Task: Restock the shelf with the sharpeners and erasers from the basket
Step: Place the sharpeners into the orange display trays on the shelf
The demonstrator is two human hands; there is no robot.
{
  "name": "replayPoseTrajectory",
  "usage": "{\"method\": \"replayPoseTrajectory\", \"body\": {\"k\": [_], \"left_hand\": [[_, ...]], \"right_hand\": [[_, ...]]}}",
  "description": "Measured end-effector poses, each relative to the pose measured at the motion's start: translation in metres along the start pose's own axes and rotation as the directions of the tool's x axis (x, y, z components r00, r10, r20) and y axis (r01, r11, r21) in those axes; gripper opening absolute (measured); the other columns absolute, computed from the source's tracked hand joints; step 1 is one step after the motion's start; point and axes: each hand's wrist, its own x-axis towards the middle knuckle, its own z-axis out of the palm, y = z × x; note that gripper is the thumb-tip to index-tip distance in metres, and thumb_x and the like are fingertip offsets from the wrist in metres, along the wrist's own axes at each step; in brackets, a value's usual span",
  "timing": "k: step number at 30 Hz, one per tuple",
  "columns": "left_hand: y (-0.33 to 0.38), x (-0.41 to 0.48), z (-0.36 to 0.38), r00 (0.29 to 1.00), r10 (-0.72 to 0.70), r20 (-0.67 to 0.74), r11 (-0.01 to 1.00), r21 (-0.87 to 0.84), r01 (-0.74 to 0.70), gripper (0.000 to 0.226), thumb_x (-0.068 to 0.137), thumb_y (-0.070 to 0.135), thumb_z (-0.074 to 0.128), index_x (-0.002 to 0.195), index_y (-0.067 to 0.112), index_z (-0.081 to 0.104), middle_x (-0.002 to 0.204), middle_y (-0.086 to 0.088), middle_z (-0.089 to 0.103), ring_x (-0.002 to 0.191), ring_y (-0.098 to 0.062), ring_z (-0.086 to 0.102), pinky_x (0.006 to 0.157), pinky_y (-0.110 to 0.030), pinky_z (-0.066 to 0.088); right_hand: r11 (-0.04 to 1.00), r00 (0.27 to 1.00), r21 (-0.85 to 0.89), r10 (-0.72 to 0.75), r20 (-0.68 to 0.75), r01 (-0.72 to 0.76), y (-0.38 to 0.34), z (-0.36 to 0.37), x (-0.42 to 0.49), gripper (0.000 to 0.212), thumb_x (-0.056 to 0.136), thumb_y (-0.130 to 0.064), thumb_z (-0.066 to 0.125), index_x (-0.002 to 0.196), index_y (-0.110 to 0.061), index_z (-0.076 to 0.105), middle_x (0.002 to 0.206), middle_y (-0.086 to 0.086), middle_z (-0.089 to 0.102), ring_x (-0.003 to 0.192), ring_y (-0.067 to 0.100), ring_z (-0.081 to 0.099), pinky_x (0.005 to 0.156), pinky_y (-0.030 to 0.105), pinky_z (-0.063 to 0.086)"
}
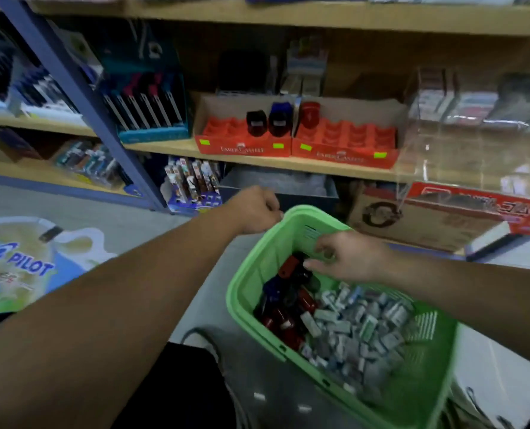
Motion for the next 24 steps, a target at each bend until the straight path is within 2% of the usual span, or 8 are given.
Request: {"method": "replayPoseTrajectory", "body": {"k": [2,4,7,11,15,17,20,24], "left_hand": [[-0.014,-0.013,0.049,0.997,-0.068,0.026,0.993,0.094,0.065,0.043,0.097,0.036,0.068,0.135,0.019,0.059,0.135,-0.011,0.065,0.119,-0.029,0.063,0.099,-0.038,0.052],[-0.027,-0.025,0.081,0.995,-0.098,-0.036,0.991,0.085,0.101,0.064,0.097,0.031,0.067,0.155,0.03,0.039,0.145,-0.01,0.057,0.125,-0.034,0.059,0.1,-0.039,0.05],[-0.036,-0.033,0.088,0.978,-0.113,-0.173,0.989,0.076,0.128,0.058,0.096,0.018,0.064,0.149,0.035,0.046,0.129,-0.01,0.067,0.11,-0.032,0.065,0.087,-0.038,0.053],[-0.037,-0.042,0.077,0.972,-0.218,-0.085,0.963,0.141,0.228,0.035,0.087,0.019,0.068,0.121,0.021,0.056,0.11,-0.008,0.069,0.091,-0.027,0.062,0.071,-0.031,0.046],[-0.024,-0.054,0.073,0.956,-0.29,0.047,0.804,0.554,0.217,0.044,0.083,0.03,0.073,0.118,0.014,0.051,0.119,-0.01,0.059,0.104,-0.029,0.06,0.076,-0.036,0.048],[-0.014,-0.059,0.078,0.992,-0.115,-0.048,0.714,0.691,0.116,0.049,0.085,0.028,0.073,0.127,0.015,0.051,0.126,-0.009,0.054,0.118,-0.029,0.054,0.081,-0.04,0.05],[-0.009,-0.059,0.099,0.98,0.197,-0.016,0.881,0.441,-0.169,0.039,0.086,0.023,0.073,0.123,0.02,0.061,0.124,-0.002,0.056,0.115,-0.024,0.055,0.087,-0.041,0.055],[-0.019,-0.055,0.144,0.977,0.035,0.211,0.999,-0.035,-0.028,0.033,0.087,0.02,0.08,0.118,0.023,0.069,0.111,0.002,0.068,0.103,-0.018,0.067,0.089,-0.034,0.057]], "right_hand": [[0.994,0.988,0.01,0.109,0.11,-0.11,0.025,0.037,-0.009,0.048,0.094,-0.075,0.051,0.104,-0.029,0.06,0.093,-0.008,0.062,0.09,0.02,0.062,0.068,0.035,0.049],[0.977,0.972,0.067,0.191,0.138,-0.201,0.049,0.071,-0.021,0.055,0.096,-0.074,0.05,0.115,-0.024,0.064,0.105,-0.002,0.067,0.095,0.022,0.06,0.072,0.032,0.047],[0.964,0.971,0.156,0.195,0.14,-0.216,0.069,0.116,-0.034,0.056,0.101,-0.062,0.052,0.129,-0.016,0.067,0.123,0.008,0.07,0.102,0.025,0.064,0.089,0.037,0.054],[0.988,0.987,0.098,0.104,0.126,-0.117,0.054,0.15,-0.019,0.048,0.102,-0.056,0.057,0.132,-0.02,0.066,0.128,0.006,0.069,0.112,0.027,0.065,0.092,0.038,0.054],[0.993,0.988,0.074,0.086,0.124,-0.096,0.04,0.185,0.01,0.048,0.095,-0.058,0.065,0.128,-0.022,0.067,0.122,0.006,0.069,0.113,0.028,0.064,0.094,0.038,0.054],[0.997,0.992,0.024,0.072,0.107,-0.075,0.043,0.203,0.017,0.051,0.094,-0.058,0.065,0.133,-0.025,0.064,0.126,0.005,0.066,0.123,0.028,0.056,0.103,0.04,0.047],[0.998,0.997,-0.047,0.031,0.065,-0.028,0.053,0.219,0.02,0.062,0.094,-0.058,0.063,0.146,-0.026,0.055,0.14,0.002,0.059,0.135,0.028,0.041,0.114,0.043,0.032],[0.998,0.995,-0.048,-0.027,0.091,0.032,0.056,0.228,0.029,0.081,0.09,-0.058,0.067,0.158,-0.026,0.038,0.156,0.006,0.049,0.148,0.028,0.029,0.125,0.045,0.014]]}}
